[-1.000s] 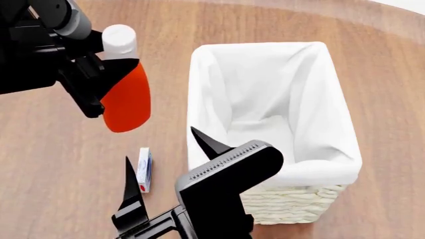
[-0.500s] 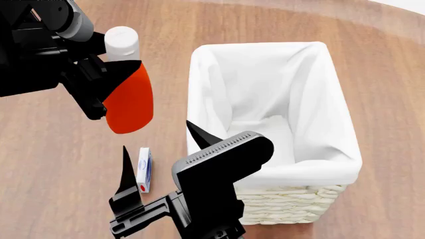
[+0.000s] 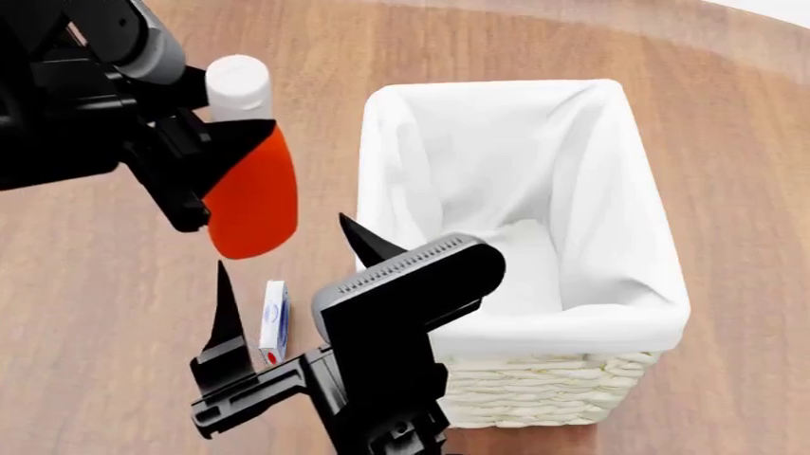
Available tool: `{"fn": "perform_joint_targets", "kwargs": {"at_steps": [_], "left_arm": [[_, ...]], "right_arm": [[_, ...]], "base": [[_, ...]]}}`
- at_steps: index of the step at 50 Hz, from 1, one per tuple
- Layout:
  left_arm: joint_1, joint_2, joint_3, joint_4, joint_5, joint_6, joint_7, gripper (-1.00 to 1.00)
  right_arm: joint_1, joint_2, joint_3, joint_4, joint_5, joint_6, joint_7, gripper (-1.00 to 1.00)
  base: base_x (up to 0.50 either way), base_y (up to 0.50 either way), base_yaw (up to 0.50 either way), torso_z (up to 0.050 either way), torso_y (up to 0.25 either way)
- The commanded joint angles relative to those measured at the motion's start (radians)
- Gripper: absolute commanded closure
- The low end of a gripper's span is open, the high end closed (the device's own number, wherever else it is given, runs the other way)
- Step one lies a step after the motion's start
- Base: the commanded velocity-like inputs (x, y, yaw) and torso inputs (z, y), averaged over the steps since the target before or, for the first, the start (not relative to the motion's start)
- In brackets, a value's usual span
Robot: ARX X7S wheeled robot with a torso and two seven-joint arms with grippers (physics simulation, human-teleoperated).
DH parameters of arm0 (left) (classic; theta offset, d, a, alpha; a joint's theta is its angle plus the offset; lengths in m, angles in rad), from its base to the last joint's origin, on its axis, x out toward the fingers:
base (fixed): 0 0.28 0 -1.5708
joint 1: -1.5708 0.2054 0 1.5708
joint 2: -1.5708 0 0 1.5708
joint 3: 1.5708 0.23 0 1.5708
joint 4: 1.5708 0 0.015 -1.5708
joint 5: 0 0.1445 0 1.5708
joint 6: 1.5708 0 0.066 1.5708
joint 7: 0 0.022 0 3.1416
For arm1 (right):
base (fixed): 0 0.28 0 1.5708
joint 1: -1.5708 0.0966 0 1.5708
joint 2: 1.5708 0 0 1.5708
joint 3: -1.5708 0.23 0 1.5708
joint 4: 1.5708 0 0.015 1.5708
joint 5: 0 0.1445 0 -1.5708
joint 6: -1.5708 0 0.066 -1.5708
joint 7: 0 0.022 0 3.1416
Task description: Pick up the ketchup, and put it in the basket.
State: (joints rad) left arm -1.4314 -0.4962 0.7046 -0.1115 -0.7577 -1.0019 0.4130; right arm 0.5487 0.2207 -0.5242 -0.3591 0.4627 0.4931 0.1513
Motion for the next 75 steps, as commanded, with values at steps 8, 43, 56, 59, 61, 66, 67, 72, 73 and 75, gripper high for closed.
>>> {"fn": "perform_joint_targets", "kwargs": {"at_steps": [8,43,56,59,61,66,67,72,73,75], "left_arm": [[0.016,0.029,-0.031,0.027,-0.029,0.001,0.045,1.00],[0.013,0.021,-0.042,0.046,-0.052,-0.003,0.039,1.00],[0.017,0.018,-0.041,0.049,-0.055,0.002,0.040,1.00],[0.023,0.016,-0.044,0.057,-0.059,0.000,0.034,1.00],[0.021,0.015,-0.045,0.061,-0.062,-0.004,0.033,1.00],[0.019,0.013,-0.047,0.066,-0.067,-0.009,0.029,1.00],[0.019,0.013,-0.047,0.066,-0.067,-0.009,0.029,1.00],[0.016,0.013,-0.048,0.067,-0.069,-0.008,0.030,1.00],[0.015,0.013,-0.050,0.069,-0.072,-0.011,0.028,1.00],[0.014,0.013,-0.050,0.068,-0.072,-0.008,0.030,1.00]], "right_arm": [[0.034,-0.056,0.017,0.039,-0.011,-0.023,-0.020,-1.00],[0.097,-0.091,-0.014,0.191,-0.018,-0.090,-0.034,-1.00],[0.119,-0.098,-0.018,0.225,-0.004,-0.106,-0.039,-1.00],[0.122,-0.101,-0.015,0.247,-0.004,-0.120,-0.041,-1.00],[0.126,-0.104,-0.017,0.259,-0.005,-0.124,-0.041,-1.00],[0.128,-0.106,-0.018,0.273,-0.003,-0.136,-0.039,-1.00],[0.128,-0.106,-0.019,0.274,-0.002,-0.136,-0.039,-1.00],[0.134,-0.108,-0.023,0.294,-0.001,-0.146,-0.040,-1.00],[0.137,-0.109,-0.024,0.296,0.000,-0.146,-0.041,-1.00],[0.143,-0.110,-0.027,0.293,0.003,-0.140,-0.039,-1.00]], "base": [[0.00,0.00,0.00,0.000,0.000],[0.00,0.00,0.00,0.000,0.001],[0.00,0.00,0.00,0.000,0.000],[0.00,0.00,0.00,0.000,0.003],[0.00,0.00,0.00,0.000,0.000],[0.00,0.00,0.00,0.000,0.000],[0.00,0.00,0.00,0.000,0.000],[0.00,0.00,0.00,0.002,0.000],[0.00,0.00,0.00,0.000,0.000],[0.00,0.00,0.00,0.000,0.000]]}}
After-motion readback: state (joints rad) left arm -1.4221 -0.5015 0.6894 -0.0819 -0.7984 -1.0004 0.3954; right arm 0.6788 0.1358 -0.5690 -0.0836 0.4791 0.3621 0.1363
